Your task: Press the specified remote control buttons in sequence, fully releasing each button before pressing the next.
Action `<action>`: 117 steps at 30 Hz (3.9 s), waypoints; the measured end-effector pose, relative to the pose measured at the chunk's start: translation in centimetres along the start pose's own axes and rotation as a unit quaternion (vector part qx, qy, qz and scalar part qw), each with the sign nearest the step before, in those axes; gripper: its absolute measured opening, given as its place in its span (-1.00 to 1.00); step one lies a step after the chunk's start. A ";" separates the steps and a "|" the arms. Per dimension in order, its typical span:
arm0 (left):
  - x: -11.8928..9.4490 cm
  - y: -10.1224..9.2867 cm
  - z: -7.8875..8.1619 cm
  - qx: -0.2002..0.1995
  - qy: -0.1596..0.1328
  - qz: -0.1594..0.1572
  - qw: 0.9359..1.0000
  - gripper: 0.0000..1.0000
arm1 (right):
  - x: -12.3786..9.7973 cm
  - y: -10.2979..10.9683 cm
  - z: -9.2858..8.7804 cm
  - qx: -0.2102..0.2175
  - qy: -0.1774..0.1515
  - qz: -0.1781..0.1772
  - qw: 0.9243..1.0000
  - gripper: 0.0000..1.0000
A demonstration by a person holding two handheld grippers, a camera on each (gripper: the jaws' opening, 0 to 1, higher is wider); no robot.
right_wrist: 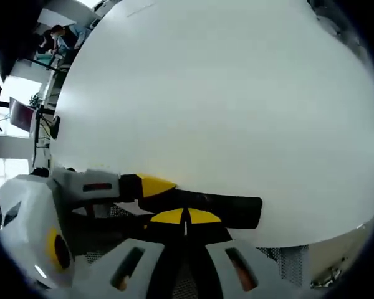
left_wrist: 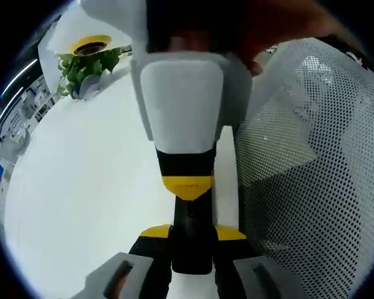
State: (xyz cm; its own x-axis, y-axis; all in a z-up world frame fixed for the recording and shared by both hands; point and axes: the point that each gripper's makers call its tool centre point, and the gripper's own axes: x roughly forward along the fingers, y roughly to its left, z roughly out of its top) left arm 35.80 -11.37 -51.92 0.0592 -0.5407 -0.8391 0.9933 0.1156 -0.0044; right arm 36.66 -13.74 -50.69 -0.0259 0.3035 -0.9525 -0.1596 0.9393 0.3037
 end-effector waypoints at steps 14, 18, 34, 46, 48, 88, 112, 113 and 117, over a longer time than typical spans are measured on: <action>0.0 0.4 0.2 -0.016 -0.014 0.011 1.000 -0.51 | 0.6 -1.0 0.2 -0.036 -0.006 -0.033 0.999 -1.00; 0.0 0.4 0.1 -0.014 -0.017 0.009 1.000 -0.50 | 0.6 -1.2 0.3 -0.016 -0.026 -0.020 0.999 -1.00; 0.0 0.4 0.1 -0.015 -0.011 0.010 1.000 -0.51 | 0.5 -1.2 0.4 0.032 -0.110 0.021 0.993 -1.00; 0.1 0.4 0.1 -0.014 -0.009 0.011 1.000 -0.51 | 0.0 -0.8 0.4 0.045 -0.115 0.040 0.992 -1.00; 0.0 0.4 0.1 -0.014 -0.010 0.011 1.000 -0.51 | 0.1 -0.7 0.4 0.044 -0.116 0.040 0.991 -1.00; 0.0 0.4 0.1 -0.016 -0.011 0.012 1.000 -0.51 | 0.4 -1.3 -1.3 0.128 -0.077 0.068 0.986 -1.00; 0.0 0.5 0.1 -0.020 -0.017 0.013 1.000 -0.51 | 0.7 -1.2 -1.1 0.079 -0.066 0.045 0.994 -1.00; 0.0 0.5 0.1 -0.020 -0.017 0.013 1.000 -0.51 | 0.7 -1.2 -1.1 0.083 -0.065 0.046 0.993 -1.00; 0.0 0.4 0.1 -0.017 -0.016 0.013 1.000 -0.51 | 0.7 -1.1 -1.2 0.086 -0.066 0.048 0.993 -1.00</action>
State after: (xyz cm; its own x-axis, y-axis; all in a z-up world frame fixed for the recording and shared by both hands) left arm 36.25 -11.44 -51.85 0.0878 -0.5644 -0.8208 0.9876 0.1567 -0.0021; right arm 35.67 -14.79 -51.71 0.0981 0.4013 -0.9107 0.0092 0.9147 0.4040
